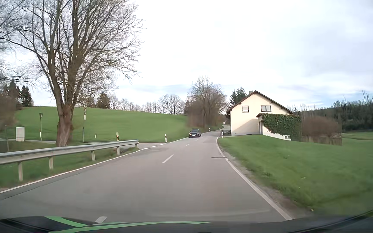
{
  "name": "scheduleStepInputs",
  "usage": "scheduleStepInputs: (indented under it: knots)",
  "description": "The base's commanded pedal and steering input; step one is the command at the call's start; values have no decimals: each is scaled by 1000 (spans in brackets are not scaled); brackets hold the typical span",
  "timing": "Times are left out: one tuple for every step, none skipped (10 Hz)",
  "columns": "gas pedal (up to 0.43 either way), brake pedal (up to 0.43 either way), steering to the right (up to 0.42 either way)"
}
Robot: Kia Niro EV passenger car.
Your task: Follow the waypoints while adhering to traffic rules and regulations
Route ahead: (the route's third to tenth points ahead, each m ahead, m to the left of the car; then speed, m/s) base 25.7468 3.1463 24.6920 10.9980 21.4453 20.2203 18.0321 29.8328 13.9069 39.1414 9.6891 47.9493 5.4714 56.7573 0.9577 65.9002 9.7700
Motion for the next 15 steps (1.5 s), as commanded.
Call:
scheduleStepInputs:
  knots:
    - [0,274,33]
    - [0,280,29]
    - [0,287,27]
    - [0,293,27]
    - [0,293,27]
    - [0,293,27]
    - [0,299,27]
    - [0,305,27]
    - [0,311,27]
    - [0,311,26]
    - [0,311,27]
    - [0,305,27]
    - [0,293,26]
    - [0,268,26]
    - [0,244,26]
